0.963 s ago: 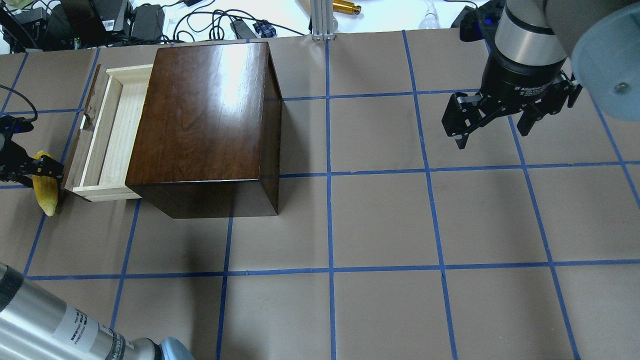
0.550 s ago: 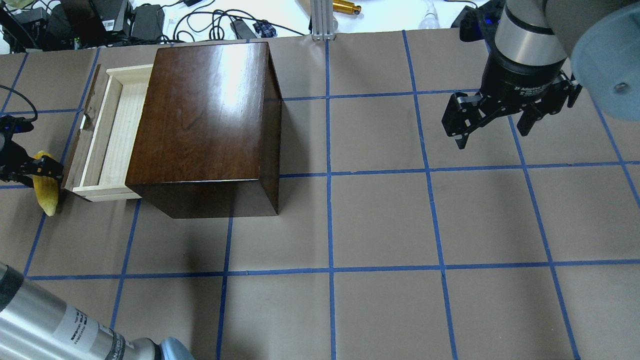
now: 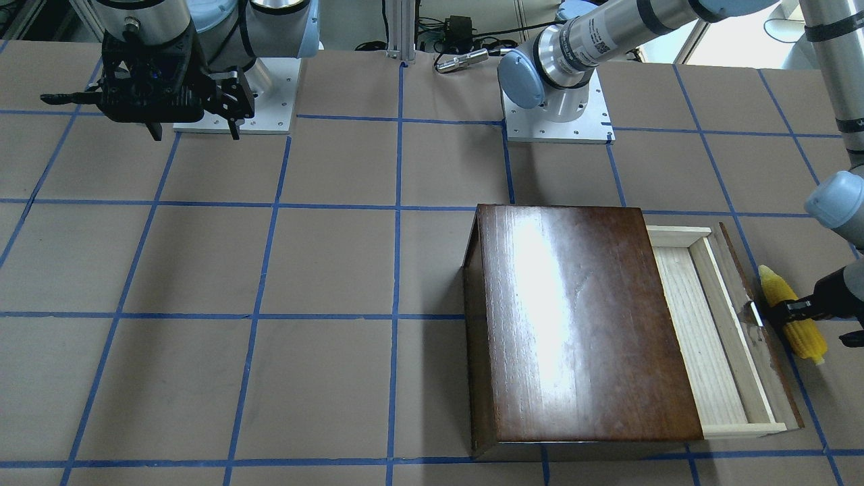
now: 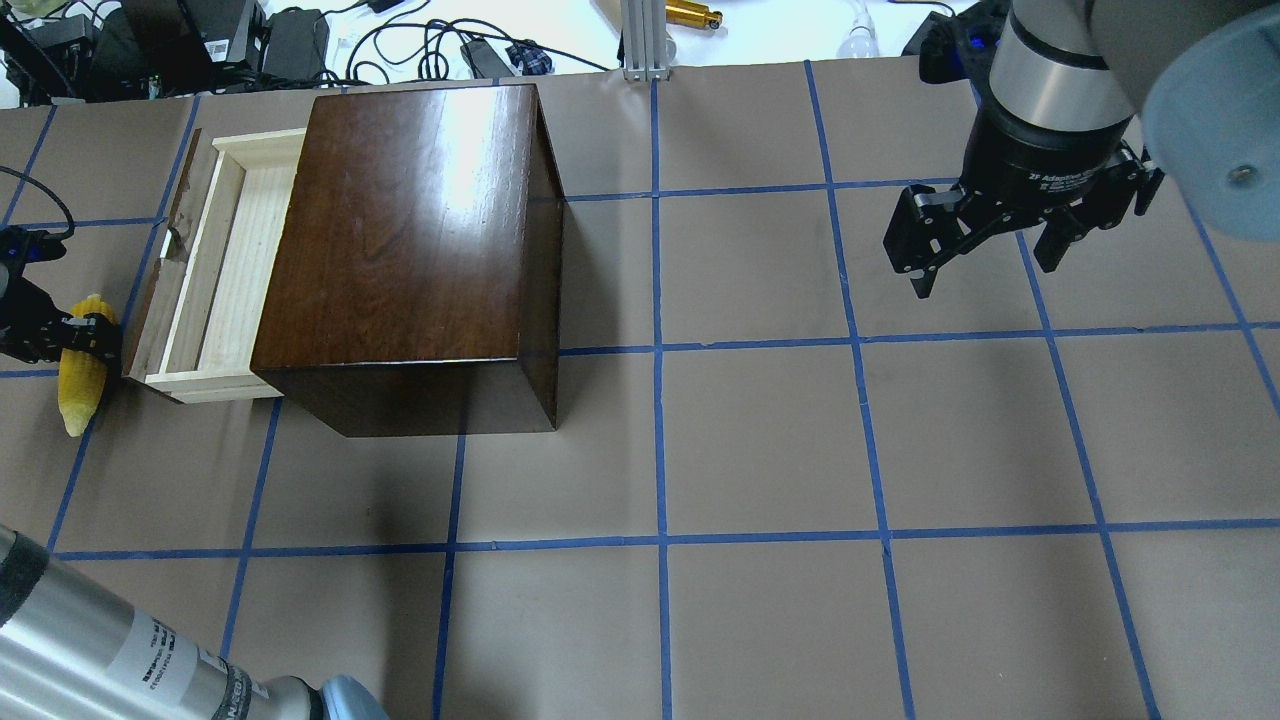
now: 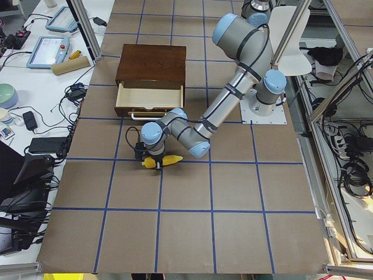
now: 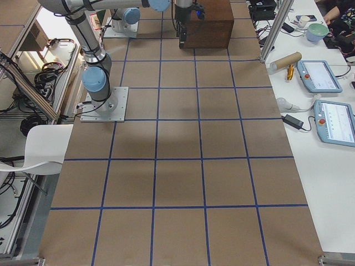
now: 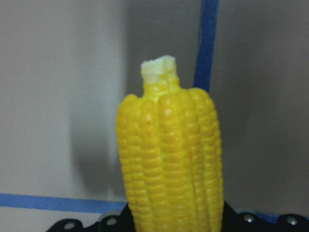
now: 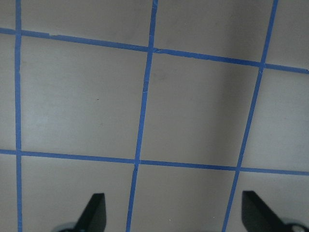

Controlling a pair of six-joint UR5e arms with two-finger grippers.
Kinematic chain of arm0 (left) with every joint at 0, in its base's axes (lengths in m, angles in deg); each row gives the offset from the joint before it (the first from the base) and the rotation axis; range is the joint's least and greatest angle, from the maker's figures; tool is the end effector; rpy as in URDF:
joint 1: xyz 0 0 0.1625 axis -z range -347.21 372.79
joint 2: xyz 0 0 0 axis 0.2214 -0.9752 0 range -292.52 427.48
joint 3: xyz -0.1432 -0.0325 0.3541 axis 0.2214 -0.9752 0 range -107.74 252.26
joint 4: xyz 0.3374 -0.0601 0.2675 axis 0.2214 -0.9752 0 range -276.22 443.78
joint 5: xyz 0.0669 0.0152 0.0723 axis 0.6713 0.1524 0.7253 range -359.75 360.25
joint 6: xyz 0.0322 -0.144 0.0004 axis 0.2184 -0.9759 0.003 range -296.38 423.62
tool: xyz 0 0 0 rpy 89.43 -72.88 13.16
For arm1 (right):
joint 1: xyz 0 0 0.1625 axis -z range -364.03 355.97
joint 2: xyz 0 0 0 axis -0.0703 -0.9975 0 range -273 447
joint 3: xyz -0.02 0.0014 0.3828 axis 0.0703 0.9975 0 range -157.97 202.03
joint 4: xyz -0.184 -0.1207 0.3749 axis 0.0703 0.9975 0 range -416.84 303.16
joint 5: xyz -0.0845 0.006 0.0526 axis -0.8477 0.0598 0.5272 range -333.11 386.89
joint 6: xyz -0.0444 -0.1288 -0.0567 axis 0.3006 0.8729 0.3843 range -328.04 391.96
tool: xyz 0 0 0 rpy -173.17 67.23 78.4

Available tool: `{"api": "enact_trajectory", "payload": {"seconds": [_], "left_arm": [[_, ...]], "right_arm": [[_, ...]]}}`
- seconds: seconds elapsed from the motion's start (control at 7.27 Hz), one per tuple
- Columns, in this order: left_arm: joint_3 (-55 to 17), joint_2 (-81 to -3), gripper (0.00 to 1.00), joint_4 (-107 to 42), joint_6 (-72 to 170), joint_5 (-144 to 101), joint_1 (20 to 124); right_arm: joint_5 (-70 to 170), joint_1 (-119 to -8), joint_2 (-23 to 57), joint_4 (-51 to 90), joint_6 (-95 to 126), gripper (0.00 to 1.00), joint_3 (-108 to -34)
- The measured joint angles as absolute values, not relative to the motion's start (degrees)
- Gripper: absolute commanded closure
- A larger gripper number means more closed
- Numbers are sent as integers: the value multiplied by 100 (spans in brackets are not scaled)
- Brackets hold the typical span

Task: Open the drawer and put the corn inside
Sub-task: 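Close the left gripper on the corn and lift it, then carry the corn with the left gripper over the open drawer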

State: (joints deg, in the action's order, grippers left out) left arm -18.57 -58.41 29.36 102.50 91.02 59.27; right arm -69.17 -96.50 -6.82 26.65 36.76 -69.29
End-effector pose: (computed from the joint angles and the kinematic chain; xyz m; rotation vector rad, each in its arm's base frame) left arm 0.3546 -0.5640 0.0763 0.1267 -3.1362 -0.0370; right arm 0.1381 -0.4716 0.4097 0.1978 -3.0289 -0.1094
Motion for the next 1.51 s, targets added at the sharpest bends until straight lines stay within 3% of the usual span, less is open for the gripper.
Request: {"api": "enact_trajectory", "payload": {"seconds": [0.69,1.51], "left_arm": [[-1833,-5749,100,2913,10259,9068,5949],[-1273,-4472,100,899,9976,8782,6437]], "right_arm": [[-6913,-9650,-684,2665,3673,0,-6929],[-6909,-9650,-686,2665,3673,0,-6929]]}}
